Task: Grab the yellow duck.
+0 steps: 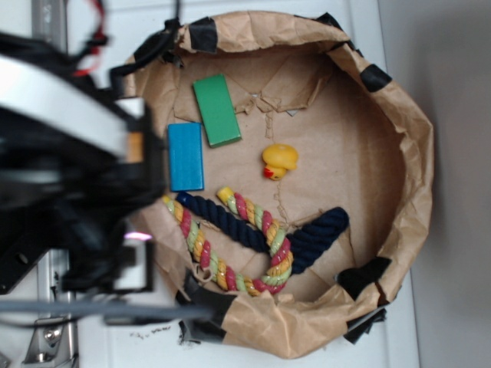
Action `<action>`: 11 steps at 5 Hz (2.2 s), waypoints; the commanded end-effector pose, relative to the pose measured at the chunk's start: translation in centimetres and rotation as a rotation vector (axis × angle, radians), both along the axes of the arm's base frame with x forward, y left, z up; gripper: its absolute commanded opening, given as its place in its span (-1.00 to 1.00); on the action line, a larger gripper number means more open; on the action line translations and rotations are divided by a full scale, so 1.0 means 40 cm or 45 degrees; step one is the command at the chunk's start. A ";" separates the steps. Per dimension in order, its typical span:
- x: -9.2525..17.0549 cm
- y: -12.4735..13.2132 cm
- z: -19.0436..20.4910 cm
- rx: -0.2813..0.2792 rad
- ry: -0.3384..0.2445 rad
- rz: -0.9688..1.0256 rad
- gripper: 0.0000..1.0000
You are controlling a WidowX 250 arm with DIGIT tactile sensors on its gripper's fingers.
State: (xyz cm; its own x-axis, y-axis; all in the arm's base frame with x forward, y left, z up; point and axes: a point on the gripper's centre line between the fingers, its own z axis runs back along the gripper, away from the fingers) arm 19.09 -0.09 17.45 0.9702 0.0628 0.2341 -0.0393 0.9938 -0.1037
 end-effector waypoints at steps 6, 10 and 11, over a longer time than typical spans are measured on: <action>0.215 0.160 -0.236 0.234 0.020 -0.131 1.00; 0.245 0.104 -0.360 0.256 0.101 -0.204 -1.00; 0.248 0.110 -0.235 0.187 0.042 -0.157 -1.00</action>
State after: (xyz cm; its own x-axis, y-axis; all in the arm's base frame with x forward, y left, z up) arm 27.98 3.84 6.01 0.9878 -0.0864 0.1295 0.0841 0.9962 0.0239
